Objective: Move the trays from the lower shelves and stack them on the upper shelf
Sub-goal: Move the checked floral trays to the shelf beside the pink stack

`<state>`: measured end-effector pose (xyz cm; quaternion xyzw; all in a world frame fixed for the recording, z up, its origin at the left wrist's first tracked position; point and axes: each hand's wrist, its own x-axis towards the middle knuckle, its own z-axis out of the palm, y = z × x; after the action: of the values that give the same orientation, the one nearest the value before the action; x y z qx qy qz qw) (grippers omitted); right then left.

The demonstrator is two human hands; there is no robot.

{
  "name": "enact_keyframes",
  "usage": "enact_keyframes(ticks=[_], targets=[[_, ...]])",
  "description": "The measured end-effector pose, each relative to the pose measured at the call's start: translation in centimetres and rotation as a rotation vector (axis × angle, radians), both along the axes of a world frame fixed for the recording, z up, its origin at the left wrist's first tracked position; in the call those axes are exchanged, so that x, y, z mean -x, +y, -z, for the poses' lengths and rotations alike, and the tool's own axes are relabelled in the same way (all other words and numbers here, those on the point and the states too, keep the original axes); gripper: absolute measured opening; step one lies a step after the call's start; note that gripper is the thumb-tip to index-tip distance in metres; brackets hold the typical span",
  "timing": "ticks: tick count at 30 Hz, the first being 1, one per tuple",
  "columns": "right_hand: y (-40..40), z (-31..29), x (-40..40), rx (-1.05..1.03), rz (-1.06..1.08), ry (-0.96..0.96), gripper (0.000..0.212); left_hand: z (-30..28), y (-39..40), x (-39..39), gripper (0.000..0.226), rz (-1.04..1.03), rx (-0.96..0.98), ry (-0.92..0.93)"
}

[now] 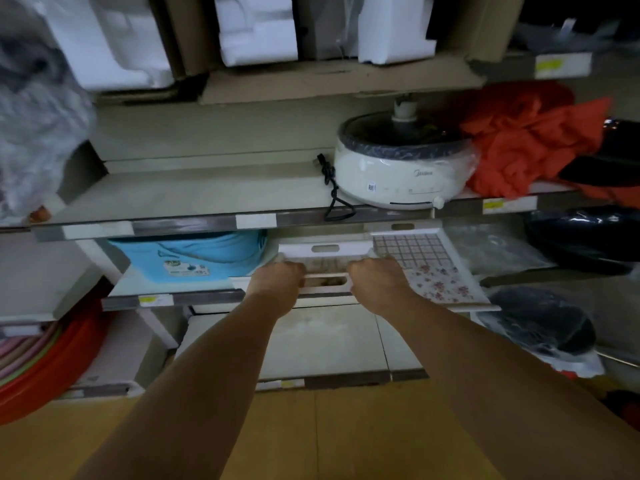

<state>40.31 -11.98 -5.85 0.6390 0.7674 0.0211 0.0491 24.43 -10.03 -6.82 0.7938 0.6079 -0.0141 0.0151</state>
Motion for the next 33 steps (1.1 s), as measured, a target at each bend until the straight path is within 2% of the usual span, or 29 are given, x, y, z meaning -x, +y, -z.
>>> enact_keyframes(ticks=[7,9,12,16,18,28,33], targets=[[-5.5,-5.6,0.1,0.066,-0.113,-0.033,0.015,-5.0,-7.4,0.4,0.017,-0.082,0.043,-0.004],[-6.5,-7.0,0.7,0.078,-0.144,-0.043,0.024,-6.4,-8.7,1.1,0.016,-0.101,0.044,0.016],[-7.5,-9.1,1.9,0.077,-0.206,-0.035,0.008,-8.6,-10.0,2.4,0.018,-0.134,0.045,0.043],[-8.5,-11.6,3.8,0.021,-0.271,-0.001,0.024,-11.3,-11.6,4.5,0.017,-0.155,0.016,0.049],[-8.9,-12.3,5.1,-0.009,-0.309,-0.016,0.025,-12.2,-12.4,5.9,0.016,-0.183,0.009,0.041],[-12.9,-14.9,15.1,-0.060,-0.614,-0.003,0.027,-14.9,-19.8,15.6,0.022,-0.414,-0.001,0.127],[-16.0,-15.9,22.1,-0.063,-0.807,0.040,0.016,-16.5,-26.0,21.1,0.020,-0.581,0.001,0.210]])
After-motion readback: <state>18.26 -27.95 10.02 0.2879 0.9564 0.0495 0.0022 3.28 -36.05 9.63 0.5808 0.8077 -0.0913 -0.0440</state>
